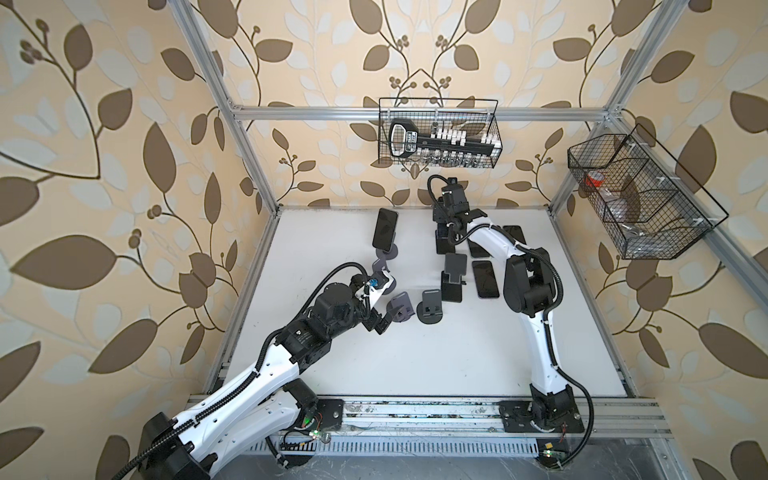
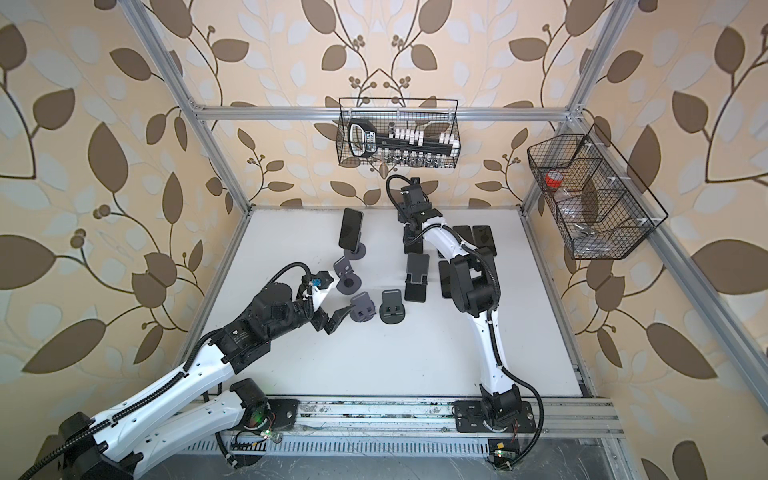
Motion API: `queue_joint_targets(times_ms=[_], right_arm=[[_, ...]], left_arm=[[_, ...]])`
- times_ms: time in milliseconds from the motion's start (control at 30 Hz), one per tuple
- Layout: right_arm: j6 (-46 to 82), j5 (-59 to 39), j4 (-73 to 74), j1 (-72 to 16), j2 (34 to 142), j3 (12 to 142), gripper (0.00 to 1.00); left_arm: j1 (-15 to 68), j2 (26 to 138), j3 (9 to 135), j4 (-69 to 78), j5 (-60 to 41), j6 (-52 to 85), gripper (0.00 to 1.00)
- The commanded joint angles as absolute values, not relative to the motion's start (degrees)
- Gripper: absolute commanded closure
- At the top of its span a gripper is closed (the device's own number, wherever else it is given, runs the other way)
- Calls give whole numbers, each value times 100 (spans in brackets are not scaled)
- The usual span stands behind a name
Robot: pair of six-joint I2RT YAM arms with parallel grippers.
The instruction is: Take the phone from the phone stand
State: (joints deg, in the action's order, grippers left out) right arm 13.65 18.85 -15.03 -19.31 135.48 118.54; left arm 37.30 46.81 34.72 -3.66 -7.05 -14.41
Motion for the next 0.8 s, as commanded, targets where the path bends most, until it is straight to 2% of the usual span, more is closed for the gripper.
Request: queue_joint_targets(times_ms=[0, 767], right_arm=[[1371, 1724, -1327, -1959, 13194, 11776, 36], [1389, 1574, -1292, -1951, 13100, 11688, 38]], left_arm=[[3639, 4570, 3477, -307, -717, -1457, 1], [3613, 4658, 3511, -352, -698, -1459, 1]])
